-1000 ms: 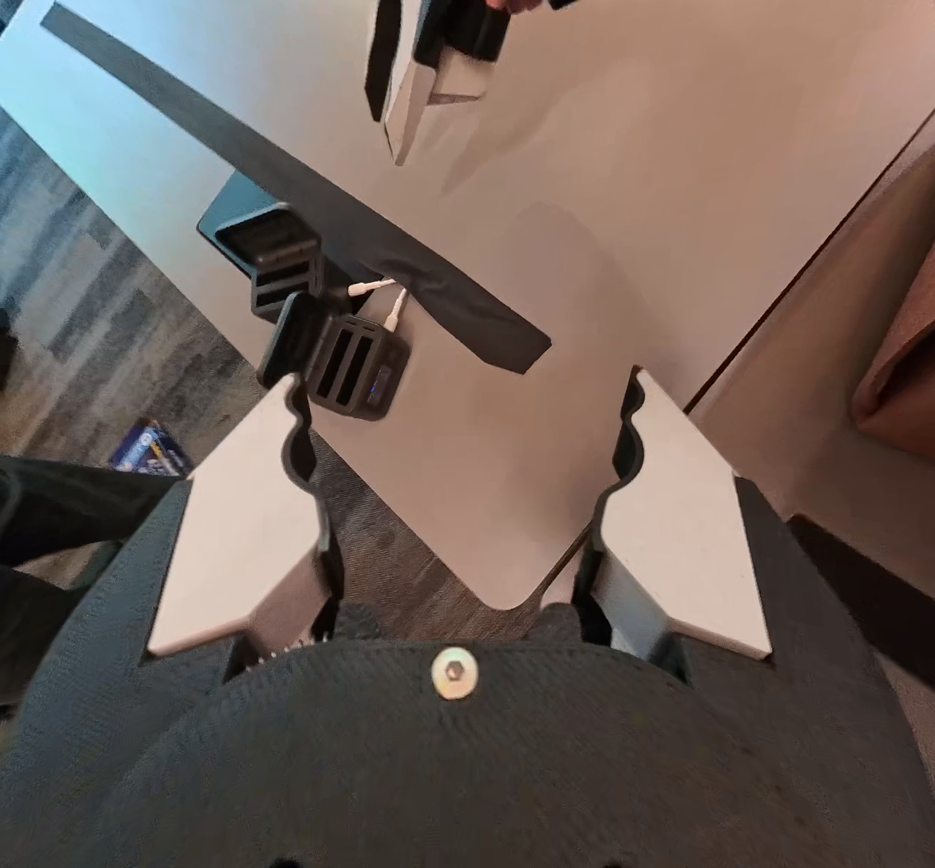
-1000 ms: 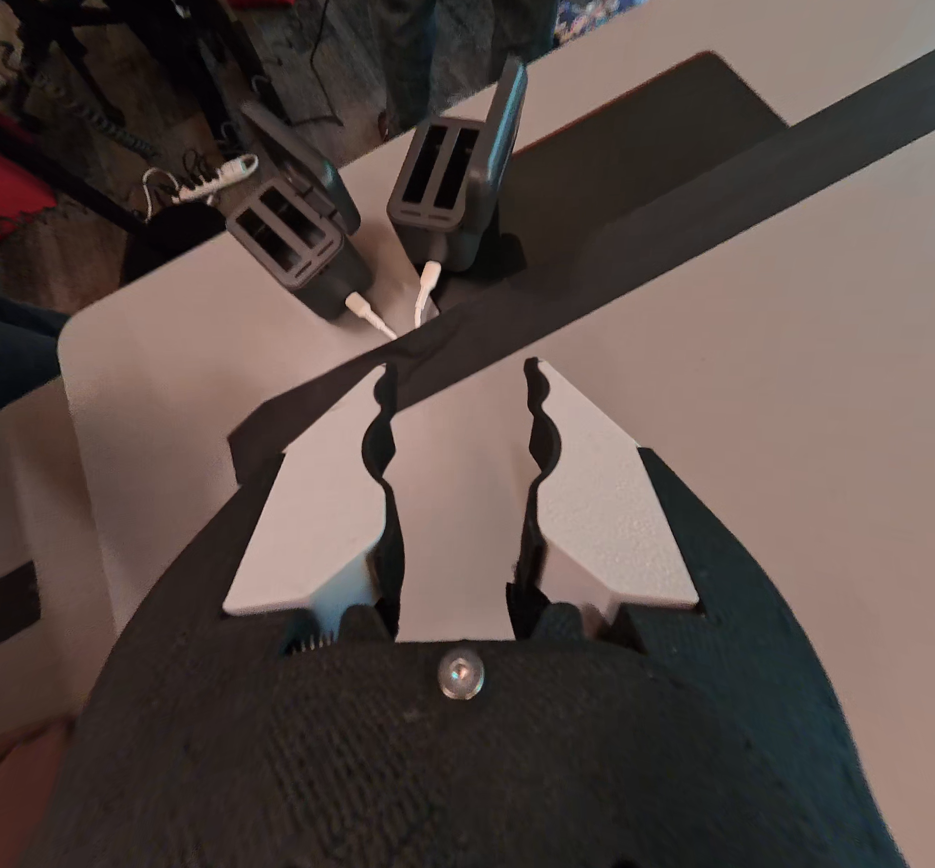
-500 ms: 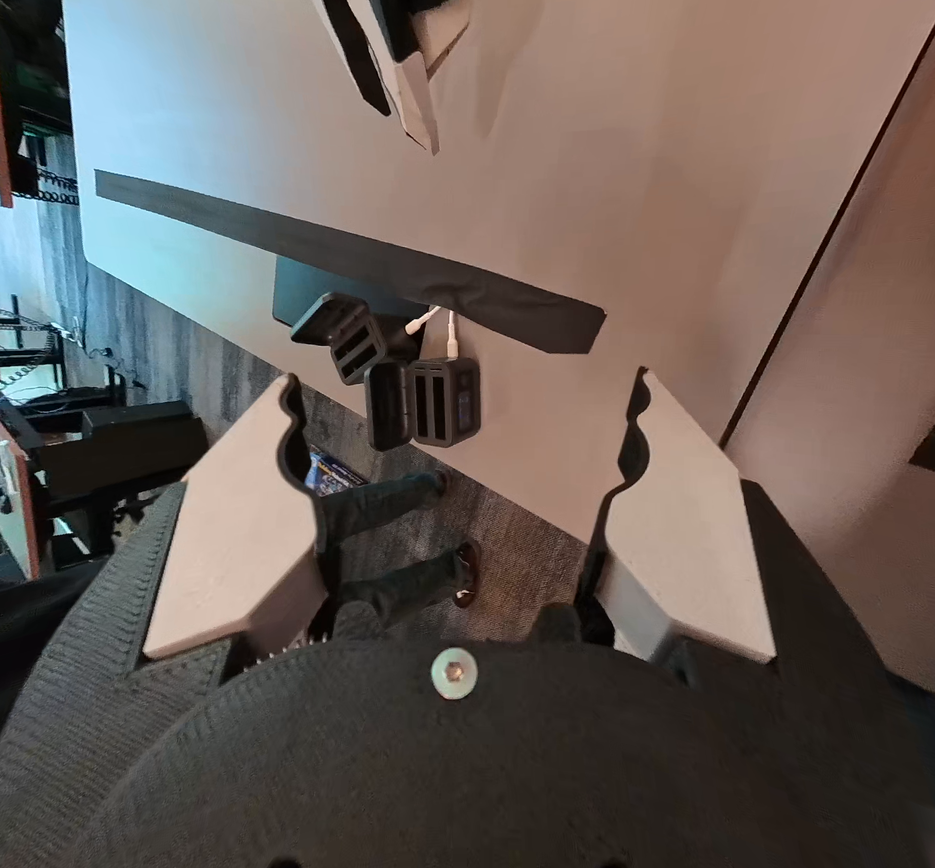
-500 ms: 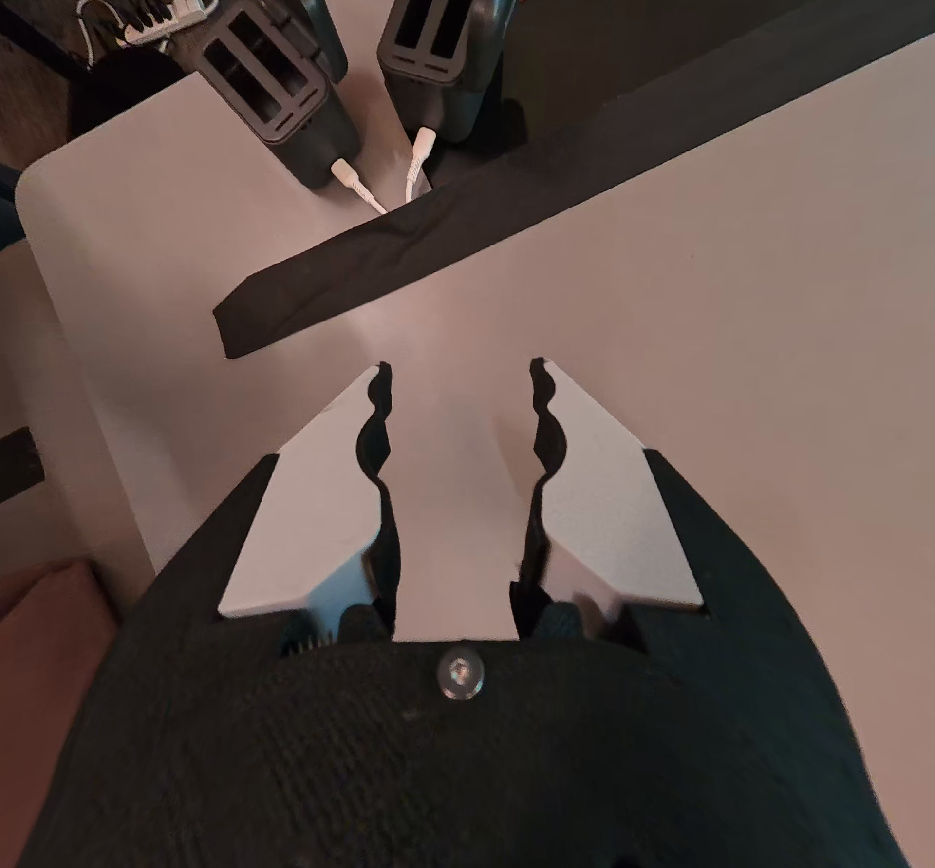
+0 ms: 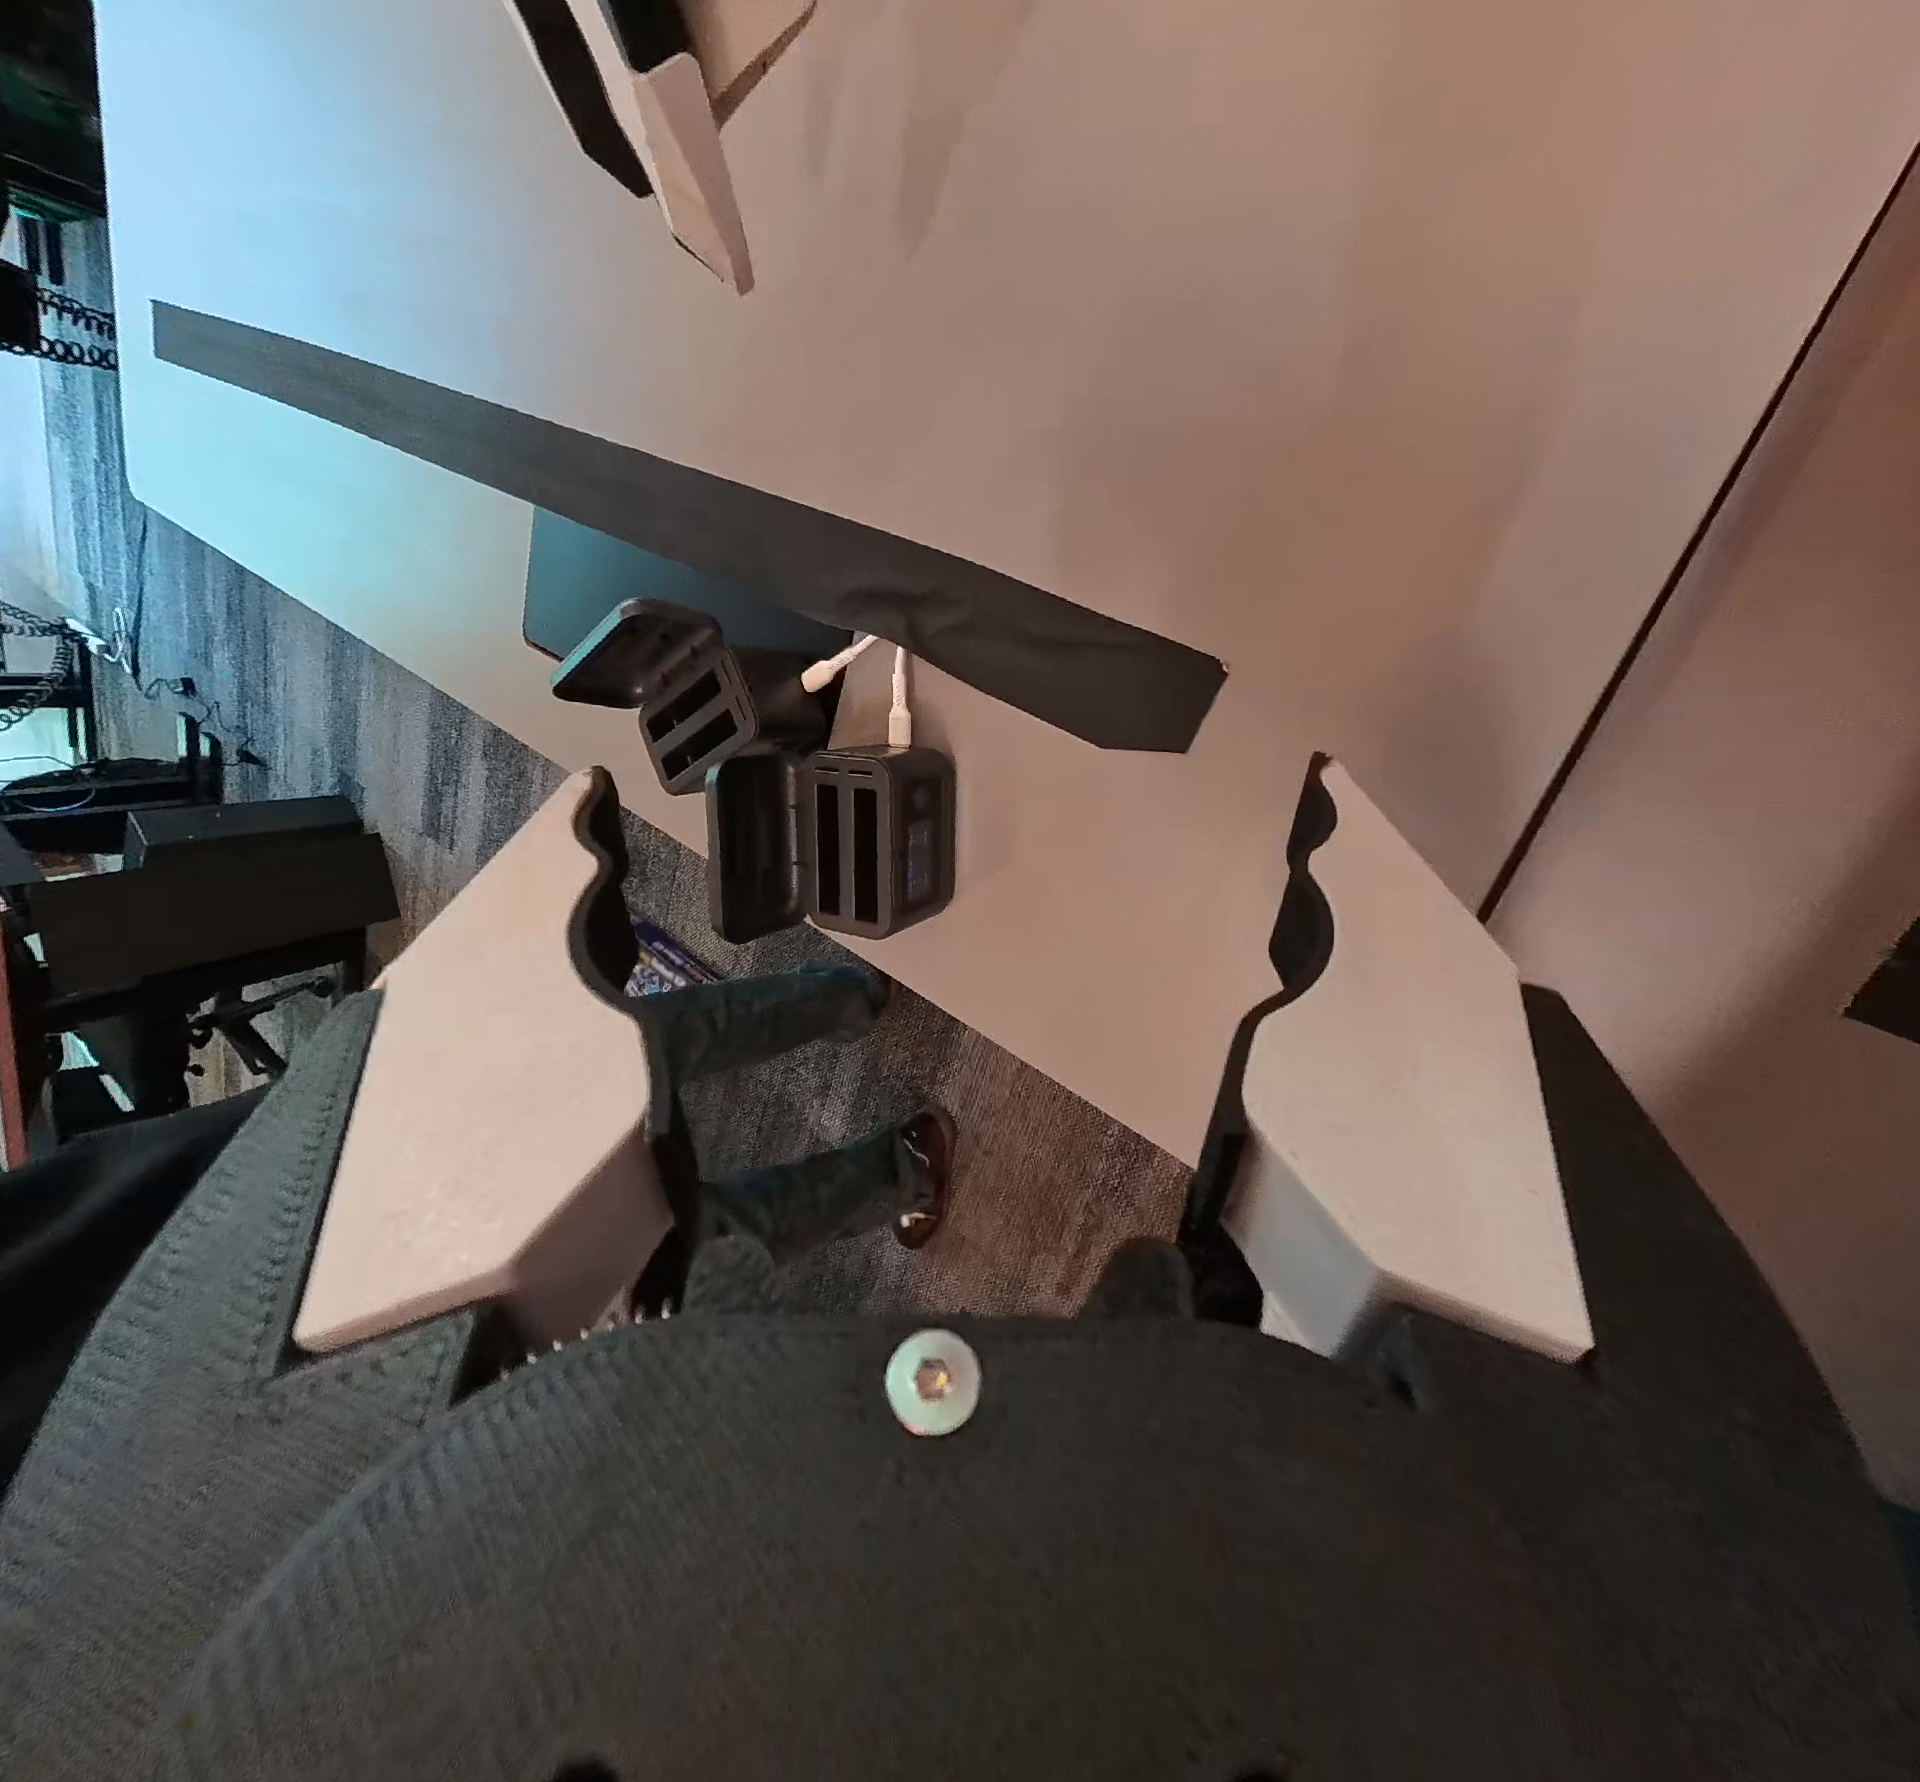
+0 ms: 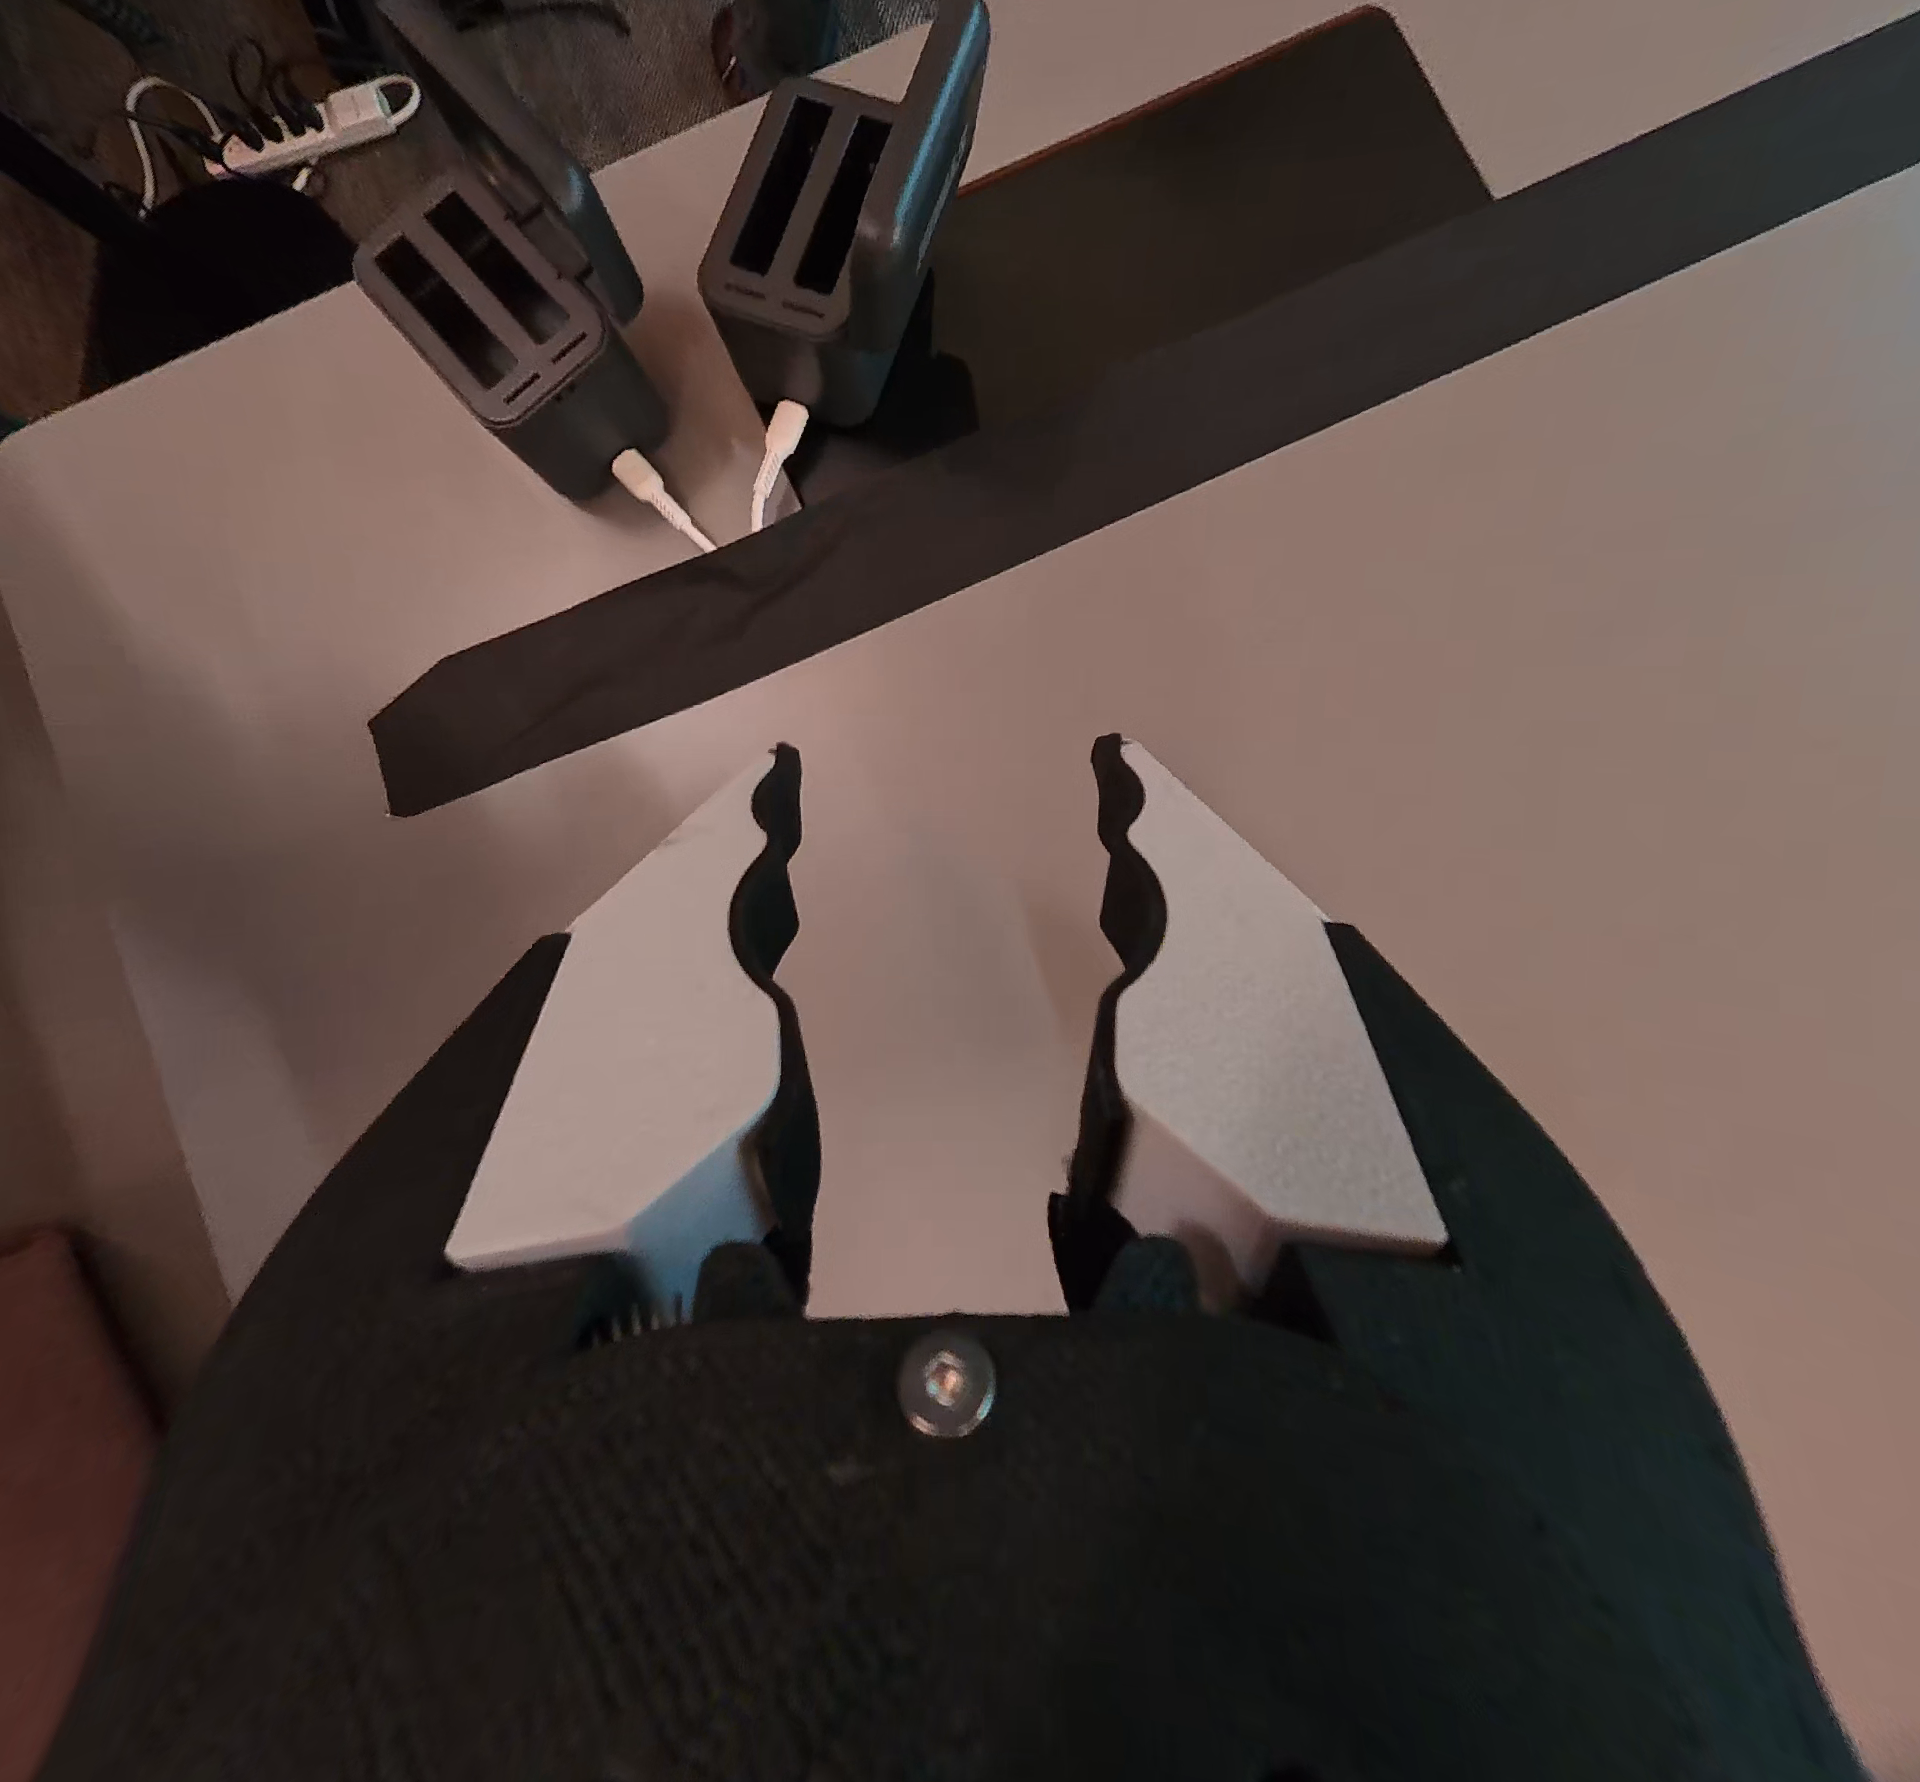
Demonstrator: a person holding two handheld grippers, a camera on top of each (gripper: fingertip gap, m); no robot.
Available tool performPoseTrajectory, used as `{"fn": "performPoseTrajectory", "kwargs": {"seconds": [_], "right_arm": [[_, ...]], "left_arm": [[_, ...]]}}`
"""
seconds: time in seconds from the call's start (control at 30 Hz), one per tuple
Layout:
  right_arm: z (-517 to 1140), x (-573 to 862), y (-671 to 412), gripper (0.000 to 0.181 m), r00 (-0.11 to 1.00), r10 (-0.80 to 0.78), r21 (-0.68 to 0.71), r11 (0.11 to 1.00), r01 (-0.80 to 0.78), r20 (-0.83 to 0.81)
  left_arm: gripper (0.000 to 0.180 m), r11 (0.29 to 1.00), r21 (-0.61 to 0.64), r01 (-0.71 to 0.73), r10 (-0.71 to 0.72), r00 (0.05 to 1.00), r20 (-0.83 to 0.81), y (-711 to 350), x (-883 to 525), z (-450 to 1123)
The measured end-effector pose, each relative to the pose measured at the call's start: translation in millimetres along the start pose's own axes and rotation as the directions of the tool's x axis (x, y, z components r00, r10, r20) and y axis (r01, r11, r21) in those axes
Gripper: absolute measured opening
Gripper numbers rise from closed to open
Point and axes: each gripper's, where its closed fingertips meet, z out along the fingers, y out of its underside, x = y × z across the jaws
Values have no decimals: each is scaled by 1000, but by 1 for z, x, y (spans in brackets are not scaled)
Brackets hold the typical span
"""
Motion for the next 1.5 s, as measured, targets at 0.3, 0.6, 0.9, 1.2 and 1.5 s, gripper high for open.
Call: {"fn": "performPoseTrajectory", "kwargs": {"seconds": [0.3, 0.6, 0.9, 1.2, 1.5], "right_arm": [[7, -21, 15, 59, 997, 80, -2, 997, -80, 1], [-10, -78, 9, 66, 957, 248, 71, 968, -240, -150], [17, -134, -18, 69, 800, 442, 205, 897, -391, -406], [53, -208, -49, 74, 611, 564, 374, 826, -422, -555], [61, -235, -57, 77, 483, 589, 426, 806, -411, -648]], "left_arm": [[123, 978, 156, 140, -127, 988, -89, -12, 4, -16], [121, 902, 310, 301, -241, 946, -216, 40, -8, -53], [120, 831, 419, 366, -264, 922, -282, 157, -77, -55], [118, 813, 466, 349, -198, 919, -342, 213, -141, -31], [113, 792, 489, 365, -199, 912, -358, 210, -192, 29]]}}
